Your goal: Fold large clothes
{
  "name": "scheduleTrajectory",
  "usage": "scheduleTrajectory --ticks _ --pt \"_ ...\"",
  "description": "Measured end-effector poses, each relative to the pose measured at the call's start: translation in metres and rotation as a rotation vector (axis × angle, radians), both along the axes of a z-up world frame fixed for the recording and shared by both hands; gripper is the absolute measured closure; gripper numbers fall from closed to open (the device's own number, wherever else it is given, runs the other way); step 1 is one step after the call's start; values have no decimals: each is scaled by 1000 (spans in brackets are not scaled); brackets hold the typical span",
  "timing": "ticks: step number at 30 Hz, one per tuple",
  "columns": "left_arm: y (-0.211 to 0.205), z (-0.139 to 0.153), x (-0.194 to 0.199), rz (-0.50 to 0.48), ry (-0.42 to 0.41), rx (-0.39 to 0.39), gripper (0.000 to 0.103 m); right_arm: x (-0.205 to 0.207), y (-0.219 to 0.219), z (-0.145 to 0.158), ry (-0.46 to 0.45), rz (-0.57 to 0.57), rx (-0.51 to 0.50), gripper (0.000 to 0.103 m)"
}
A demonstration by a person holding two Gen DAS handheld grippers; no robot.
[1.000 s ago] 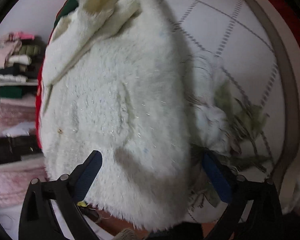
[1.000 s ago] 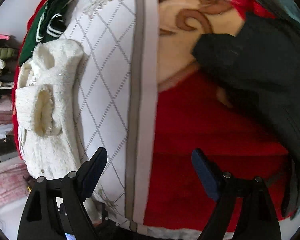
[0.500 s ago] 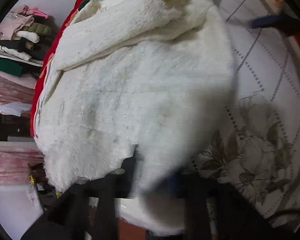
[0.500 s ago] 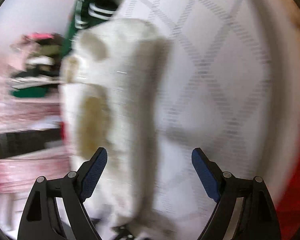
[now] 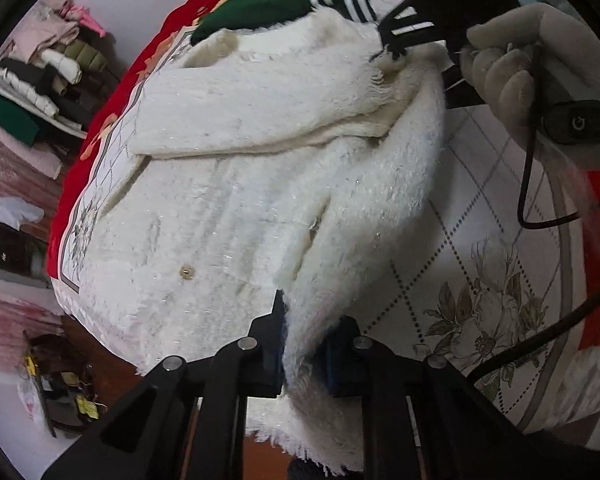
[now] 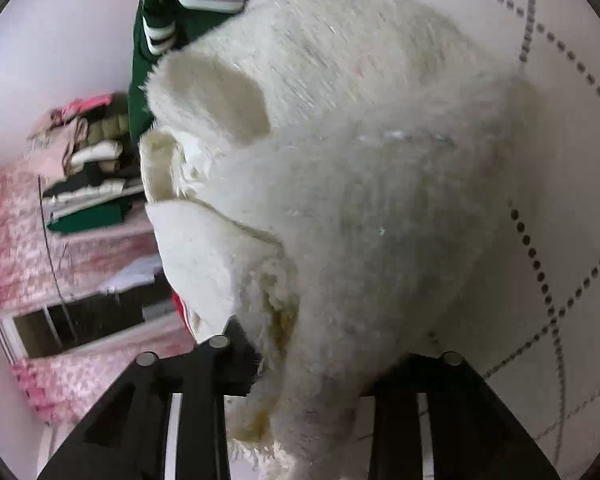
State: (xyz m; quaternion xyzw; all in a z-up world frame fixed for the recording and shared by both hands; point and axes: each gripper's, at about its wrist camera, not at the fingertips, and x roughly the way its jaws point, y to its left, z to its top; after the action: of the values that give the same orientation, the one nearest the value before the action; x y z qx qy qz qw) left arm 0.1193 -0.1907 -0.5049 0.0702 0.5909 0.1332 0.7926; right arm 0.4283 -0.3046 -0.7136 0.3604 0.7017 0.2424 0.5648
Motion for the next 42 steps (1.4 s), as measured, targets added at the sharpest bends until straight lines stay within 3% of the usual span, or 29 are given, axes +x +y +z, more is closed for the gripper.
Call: scheduleTrajectory --ticks 7,9,11,14,18,24,27,29,30,31,34,36,37,38,39,42 --pt "53 48 -8 74 -67 -129 92 -8 43 116 -113 46 -108 79" --pt "84 64 -10 113 -87 -197 91 -7 63 145 -147 77 -161 79" --pt "114 70 -9 143 -84 -235 88 -5 108 178 -216 150 -261 79" --pt "173 72 -8 231 -96 -283 88 -6 167 200 -242 206 -336 79" --pt "255 52 -5 335 -89 -308 86 1 249 196 -240 256 -415 79" --pt "371 -16 1 461 -18 -327 86 14 363 138 -179 298 -565 74" --pt "410 -42 1 508 7 -397 85 20 398 107 -158 350 -623 57" --pt "424 -51 -1 520 18 -404 85 22 411 102 -176 374 -575 34" --pt "427 -50 -3 527 15 -402 85 22 413 104 -190 378 -527 21" --pt "430 -47 -7 536 6 -409 85 21 413 111 -219 386 -446 17" --pt "432 -32 -23 581 -26 -421 85 19 390 135 -257 423 -242 17" --pt "430 -23 -32 604 -57 -448 76 21 348 151 -256 374 -162 17" --pt "425 -18 -36 616 -76 -457 54 23 319 159 -271 330 -160 17" --pt "420 -15 -38 623 -86 -459 20 26 283 166 -291 280 -187 17" --pt "414 -13 -38 623 -99 -466 8 28 262 169 -301 250 -215 17" --pt "399 -19 -29 633 -84 -448 5 39 177 155 -297 138 -373 17"
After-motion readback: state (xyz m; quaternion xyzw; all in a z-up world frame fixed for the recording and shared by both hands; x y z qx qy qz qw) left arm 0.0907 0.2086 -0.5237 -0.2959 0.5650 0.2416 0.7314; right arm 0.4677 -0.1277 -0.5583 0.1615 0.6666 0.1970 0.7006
